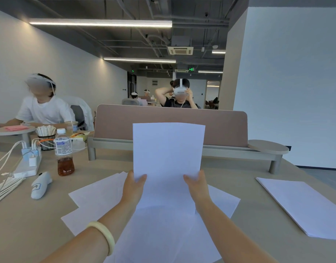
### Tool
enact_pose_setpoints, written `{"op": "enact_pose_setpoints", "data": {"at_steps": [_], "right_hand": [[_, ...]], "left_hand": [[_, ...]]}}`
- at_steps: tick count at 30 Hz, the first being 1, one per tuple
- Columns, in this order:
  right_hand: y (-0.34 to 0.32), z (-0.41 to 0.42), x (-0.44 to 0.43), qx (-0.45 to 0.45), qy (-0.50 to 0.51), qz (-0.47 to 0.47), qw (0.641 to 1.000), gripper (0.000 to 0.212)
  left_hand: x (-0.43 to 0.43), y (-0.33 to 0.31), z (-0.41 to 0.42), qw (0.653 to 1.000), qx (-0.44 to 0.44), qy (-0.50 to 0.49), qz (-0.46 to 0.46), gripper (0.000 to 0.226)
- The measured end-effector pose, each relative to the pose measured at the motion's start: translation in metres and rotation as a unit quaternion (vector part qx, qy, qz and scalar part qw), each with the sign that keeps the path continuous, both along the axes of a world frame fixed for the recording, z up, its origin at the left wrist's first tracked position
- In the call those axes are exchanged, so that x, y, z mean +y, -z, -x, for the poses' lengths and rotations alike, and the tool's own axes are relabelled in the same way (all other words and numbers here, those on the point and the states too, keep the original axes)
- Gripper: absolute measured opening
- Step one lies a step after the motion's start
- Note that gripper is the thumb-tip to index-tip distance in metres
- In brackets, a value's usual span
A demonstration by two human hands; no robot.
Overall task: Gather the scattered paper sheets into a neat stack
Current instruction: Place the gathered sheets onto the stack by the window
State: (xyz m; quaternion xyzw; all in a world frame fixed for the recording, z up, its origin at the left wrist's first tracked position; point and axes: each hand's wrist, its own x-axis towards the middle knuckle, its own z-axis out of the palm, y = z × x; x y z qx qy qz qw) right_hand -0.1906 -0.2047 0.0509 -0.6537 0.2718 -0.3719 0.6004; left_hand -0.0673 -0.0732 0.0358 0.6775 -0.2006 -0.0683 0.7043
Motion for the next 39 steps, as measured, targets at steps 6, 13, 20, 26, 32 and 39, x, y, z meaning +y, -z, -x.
{"op": "enact_pose_setpoints", "data": {"at_steps": [6,13,20,26,32,39], "right_hand": [[-0.010,-0.001,-0.003,0.015,0.006,0.010,1.000,0.008],[0.000,-0.002,-0.001,0.042,0.025,-0.007,0.999,0.014],[-0.003,-0.003,0.000,0.032,0.012,-0.017,0.999,0.013],[0.010,-0.004,0.000,0.072,0.022,-0.016,0.997,0.019],[0.016,-0.006,-0.001,0.089,0.010,-0.024,0.996,0.016],[0.025,-0.003,-0.007,0.109,0.018,-0.002,0.994,0.031]], "left_hand": [[-0.007,-0.010,0.001,1.000,-0.015,0.009,-0.025,0.015],[-0.010,0.006,0.005,0.998,0.000,-0.026,-0.058,0.029],[-0.009,0.003,0.006,0.999,-0.010,-0.031,-0.039,0.026],[-0.009,0.011,0.006,0.997,-0.002,-0.035,-0.061,0.029],[-0.012,0.021,0.011,0.996,-0.007,-0.034,-0.082,0.027],[-0.019,0.023,0.009,0.992,-0.013,-0.040,-0.123,0.031]]}}
